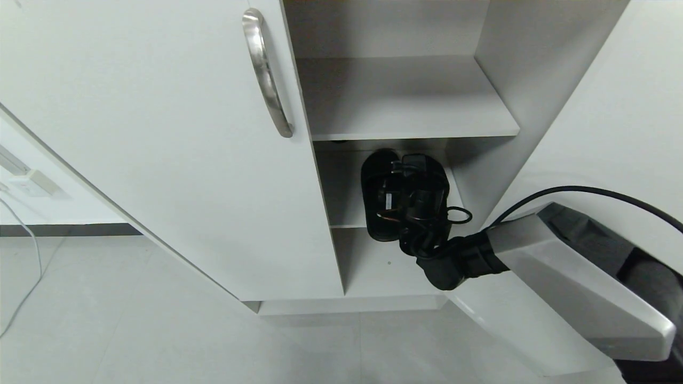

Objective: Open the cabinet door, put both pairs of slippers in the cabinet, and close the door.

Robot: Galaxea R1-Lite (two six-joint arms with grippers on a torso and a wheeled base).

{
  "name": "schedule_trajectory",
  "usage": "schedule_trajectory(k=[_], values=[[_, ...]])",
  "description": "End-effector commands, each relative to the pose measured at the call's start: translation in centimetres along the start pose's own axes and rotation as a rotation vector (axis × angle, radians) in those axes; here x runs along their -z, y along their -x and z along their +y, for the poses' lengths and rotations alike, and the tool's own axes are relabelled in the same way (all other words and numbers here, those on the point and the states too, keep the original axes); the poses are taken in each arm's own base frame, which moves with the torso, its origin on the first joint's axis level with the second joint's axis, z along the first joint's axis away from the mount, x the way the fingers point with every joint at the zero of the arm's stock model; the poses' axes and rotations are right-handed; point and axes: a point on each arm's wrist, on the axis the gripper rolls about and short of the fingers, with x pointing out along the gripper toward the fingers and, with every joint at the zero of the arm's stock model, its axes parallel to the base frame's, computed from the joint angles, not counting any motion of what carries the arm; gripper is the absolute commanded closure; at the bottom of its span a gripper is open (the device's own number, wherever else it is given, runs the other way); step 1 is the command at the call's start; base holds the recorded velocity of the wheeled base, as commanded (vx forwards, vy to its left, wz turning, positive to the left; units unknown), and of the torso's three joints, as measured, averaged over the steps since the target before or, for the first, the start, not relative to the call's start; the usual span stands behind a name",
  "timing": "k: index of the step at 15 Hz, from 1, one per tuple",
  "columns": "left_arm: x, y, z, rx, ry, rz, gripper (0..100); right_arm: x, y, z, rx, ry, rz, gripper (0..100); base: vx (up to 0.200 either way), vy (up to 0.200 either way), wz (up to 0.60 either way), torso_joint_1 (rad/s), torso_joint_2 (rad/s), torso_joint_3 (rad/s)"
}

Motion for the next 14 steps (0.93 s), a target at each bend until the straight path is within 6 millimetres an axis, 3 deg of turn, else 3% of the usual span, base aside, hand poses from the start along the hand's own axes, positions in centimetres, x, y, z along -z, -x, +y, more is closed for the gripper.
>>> schedule_trajectory(k=[1, 4, 5, 7, 14], values=[[0.0, 0.0, 0.0, 0.000, -0.001, 0.003, 100, -3.1, 2.8, -0.8, -0.026, -0.024, -0.024, 0, 0.000, 0.000, 0.00, 0.000, 0.00, 0.000], [0.0, 0.0, 0.0, 0.000, -0.001, 0.003, 100, -3.8, 7.0, -1.9, -0.072, -0.033, -0.028, 0, 0.000, 0.000, 0.00, 0.000, 0.00, 0.000], [-0.1, 0.0, 0.0, 0.000, -0.001, 0.000, 100, -3.6, 9.1, -2.4, -0.101, -0.026, -0.016, 0, 0.000, 0.000, 0.00, 0.000, 0.00, 0.000], [0.0, 0.0, 0.0, 0.000, 0.000, 0.003, 100, -3.2, 11.6, -3.3, -0.135, -0.020, -0.010, 0, 0.000, 0.000, 0.00, 0.000, 0.00, 0.000], [0.0, 0.0, 0.0, 0.001, 0.000, 0.001, 100, -2.7, 12.9, -3.3, -0.161, -0.017, -0.006, 0, 0.000, 0.000, 0.00, 0.000, 0.00, 0.000]])
